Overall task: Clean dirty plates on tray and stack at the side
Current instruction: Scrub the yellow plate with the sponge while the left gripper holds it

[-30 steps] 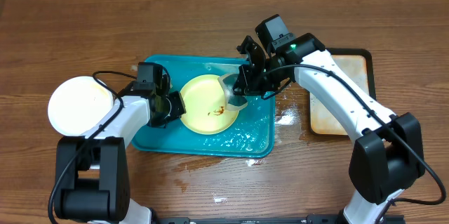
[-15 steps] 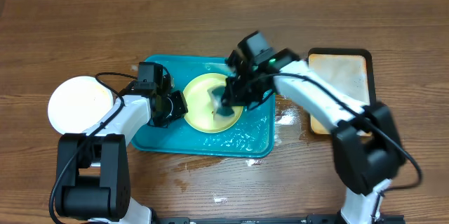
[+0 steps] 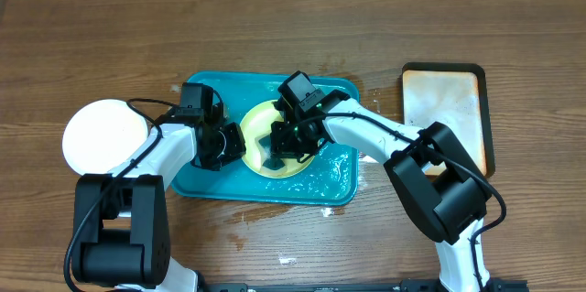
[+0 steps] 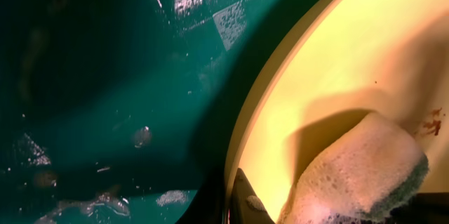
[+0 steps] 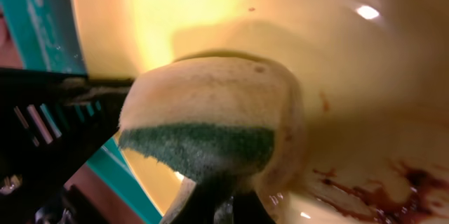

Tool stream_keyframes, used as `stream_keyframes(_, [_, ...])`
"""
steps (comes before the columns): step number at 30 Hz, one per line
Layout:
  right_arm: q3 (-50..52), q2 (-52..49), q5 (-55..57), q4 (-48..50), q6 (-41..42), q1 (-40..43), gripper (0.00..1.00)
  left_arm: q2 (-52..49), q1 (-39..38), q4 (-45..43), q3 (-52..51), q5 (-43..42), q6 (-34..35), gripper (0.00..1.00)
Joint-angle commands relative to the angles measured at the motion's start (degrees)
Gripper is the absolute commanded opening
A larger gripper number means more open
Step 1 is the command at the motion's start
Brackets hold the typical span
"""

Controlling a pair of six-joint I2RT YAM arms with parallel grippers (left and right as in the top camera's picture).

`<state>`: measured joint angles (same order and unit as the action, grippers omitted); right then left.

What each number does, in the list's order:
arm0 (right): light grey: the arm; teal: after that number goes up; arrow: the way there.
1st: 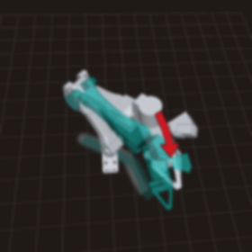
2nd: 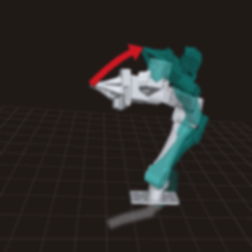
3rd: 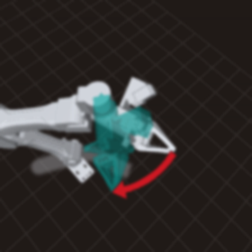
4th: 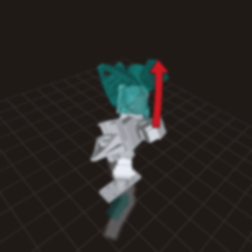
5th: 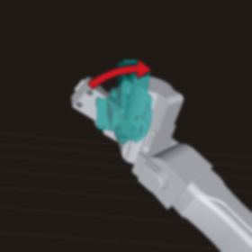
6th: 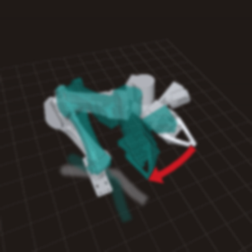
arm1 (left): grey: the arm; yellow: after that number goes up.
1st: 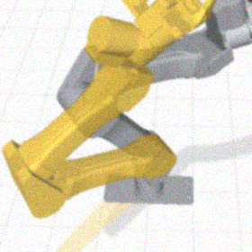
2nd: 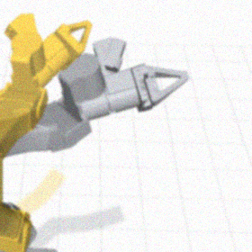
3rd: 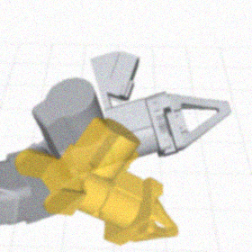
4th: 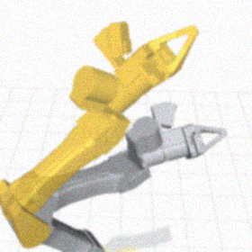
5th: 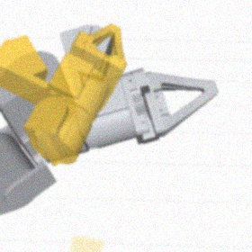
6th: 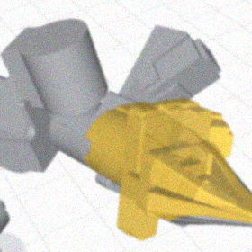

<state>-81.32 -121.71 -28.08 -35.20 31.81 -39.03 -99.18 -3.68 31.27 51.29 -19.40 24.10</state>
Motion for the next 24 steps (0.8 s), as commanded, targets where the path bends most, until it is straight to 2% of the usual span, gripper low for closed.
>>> stream_keyframes(1, [-0.3, -0.8, 9.2, -1.6, 2.8, 0.5, 0.04, -2.7, -0.5, 2.0, -1.4, 2.4, 0.5, 0.04])
stream_keyframes(9, [-0.3, -0.8, 34.1, -14.4, 4.2, 3.1, 0.04, -2.7, -0.5, 3.2, -1.4, 2.8, -0.1, 0.04])
stream_keyframes(14, [-0.3, -0.8, 40.9, -17.3, 4.3, 3.9, 0.04, -2.7, -0.5, 4.4, -1.4, 3.7, -0.4, 0.04])
stream_keyframes(17, [-0.6, -0.8, 43.4, -18.3, 7.2, 3.9, 0.04, -2.7, -0.5, 5.0, -1.4, 3.9, -1.0, 0.04])
stream_keyframes(20, [-1.8, -0.8, 37.2, -16.0, 3.3, 3.4, 0.04, -2.7, -0.5, 5.5, -1.4, 3.9, -1.9, 0.04])
stream_keyframes(22, [-3.3, -0.7, 24.2, -12.1, -6.3, 3.0, 0.04, -2.7, -0.5, 5.6, -1.4, 3.9, -1.9, 0.04])
stream_keyframes(24, [-5.0, -0.7, 14.4, -9.5, -9.4, 2.4, 0.04, -2.7, -0.5, 5.6, -1.4, 3.9, -2.1, 0.04])
